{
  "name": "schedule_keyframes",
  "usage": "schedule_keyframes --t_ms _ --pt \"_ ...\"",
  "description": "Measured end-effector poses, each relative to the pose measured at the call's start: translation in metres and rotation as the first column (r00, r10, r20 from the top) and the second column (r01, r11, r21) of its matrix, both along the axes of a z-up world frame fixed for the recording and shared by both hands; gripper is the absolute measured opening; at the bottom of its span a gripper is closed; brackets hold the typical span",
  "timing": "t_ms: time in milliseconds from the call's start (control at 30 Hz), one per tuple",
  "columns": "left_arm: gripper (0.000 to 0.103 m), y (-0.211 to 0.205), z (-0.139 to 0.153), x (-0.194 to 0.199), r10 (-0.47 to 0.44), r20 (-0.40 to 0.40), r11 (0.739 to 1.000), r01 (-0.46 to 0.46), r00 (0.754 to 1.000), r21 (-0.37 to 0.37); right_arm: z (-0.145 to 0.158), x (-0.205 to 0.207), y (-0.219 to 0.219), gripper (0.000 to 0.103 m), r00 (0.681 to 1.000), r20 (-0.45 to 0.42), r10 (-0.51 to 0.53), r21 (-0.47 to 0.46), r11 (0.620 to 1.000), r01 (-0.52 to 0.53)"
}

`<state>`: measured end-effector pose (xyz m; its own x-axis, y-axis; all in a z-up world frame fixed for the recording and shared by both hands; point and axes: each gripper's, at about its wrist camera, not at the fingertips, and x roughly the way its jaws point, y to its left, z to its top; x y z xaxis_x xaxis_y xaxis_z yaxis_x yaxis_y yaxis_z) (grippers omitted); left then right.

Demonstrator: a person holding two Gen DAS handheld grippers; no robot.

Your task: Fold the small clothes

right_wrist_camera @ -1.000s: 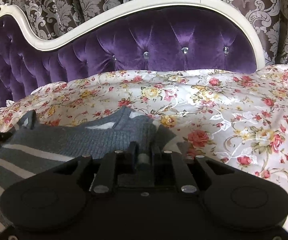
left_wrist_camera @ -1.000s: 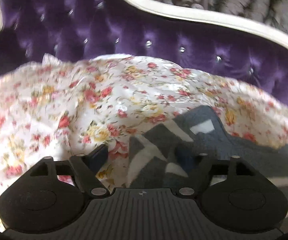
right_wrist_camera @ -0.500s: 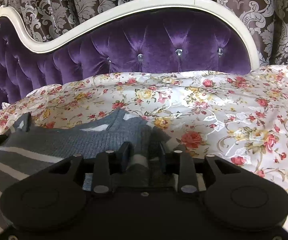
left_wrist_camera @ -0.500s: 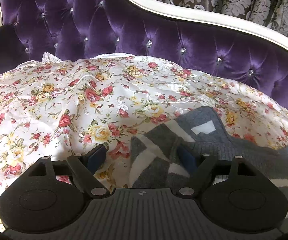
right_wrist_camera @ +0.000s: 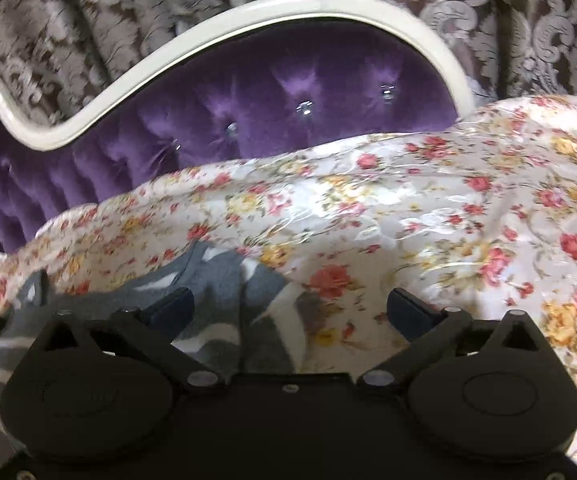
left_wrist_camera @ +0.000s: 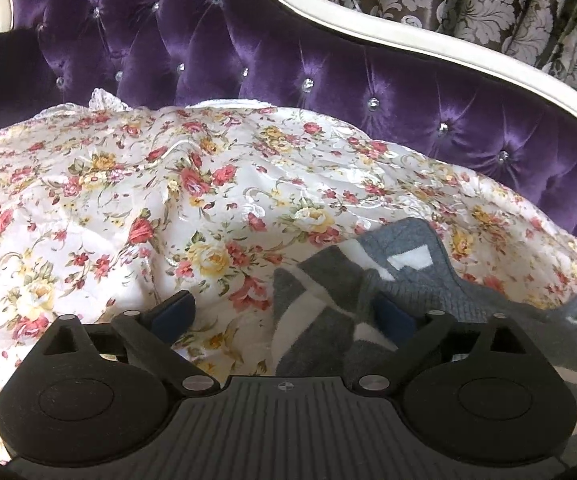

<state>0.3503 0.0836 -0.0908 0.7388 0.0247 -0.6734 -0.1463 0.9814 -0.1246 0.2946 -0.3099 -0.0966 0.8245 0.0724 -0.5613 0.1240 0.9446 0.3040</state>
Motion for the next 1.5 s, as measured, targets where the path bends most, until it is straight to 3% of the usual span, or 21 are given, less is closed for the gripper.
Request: schedule_keyframes --t_ms 267,433,567,700,867,967,1167,1333,1500 --pt "0.103 -0.009 0.034 -0.023 -0.075 0.044 0.992 0.070 0.996 0.102 0.012 -0.007 -0.007 0.103 0.999 0.039 -0.006 0.028 1.000 0.005" --pt "0.103 -0.010 0.057 -0.052 -0.076 0.078 0.997 0.075 0.994 0.019 0.021 -0.009 -0.009 0.103 0.998 0.061 0.012 0.040 0.999 -0.015" --pt "0.103 -0.015 0.064 -0.075 -0.097 0.047 0.993 0.100 0.994 -0.058 0.032 -0.014 -0.008 0.103 0.994 0.074 0.079 0.063 0.994 -0.084" --pt "0.103 -0.029 0.067 -0.101 -0.164 0.025 0.984 0.166 0.986 -0.061 0.041 -0.019 0.000 0.103 0.980 0.074 0.185 0.083 0.978 -0.191" --pt "0.103 -0.052 0.068 -0.123 -0.248 -0.004 0.967 0.248 0.969 -0.055 0.047 -0.026 0.005 0.103 0.970 0.045 0.238 0.245 0.939 -0.241" --pt "0.103 -0.064 0.069 -0.130 -0.275 -0.008 0.960 0.275 0.961 -0.048 0.049 -0.037 0.009 0.103 0.964 0.035 0.263 0.290 0.921 -0.261" --pt "0.103 -0.089 0.063 -0.131 -0.311 -0.027 0.949 0.310 0.950 -0.051 0.046 -0.058 -0.006 0.103 0.977 0.014 0.213 0.382 0.902 -0.202" --pt "0.103 -0.104 0.048 -0.122 -0.313 -0.068 0.949 0.311 0.947 -0.043 0.026 -0.063 -0.023 0.103 0.984 -0.035 0.175 0.434 0.890 -0.142" --pt "0.103 -0.109 0.029 -0.105 -0.290 -0.107 0.957 0.288 0.951 -0.032 -0.002 -0.057 -0.031 0.103 0.978 -0.100 0.182 0.543 0.834 -0.100"
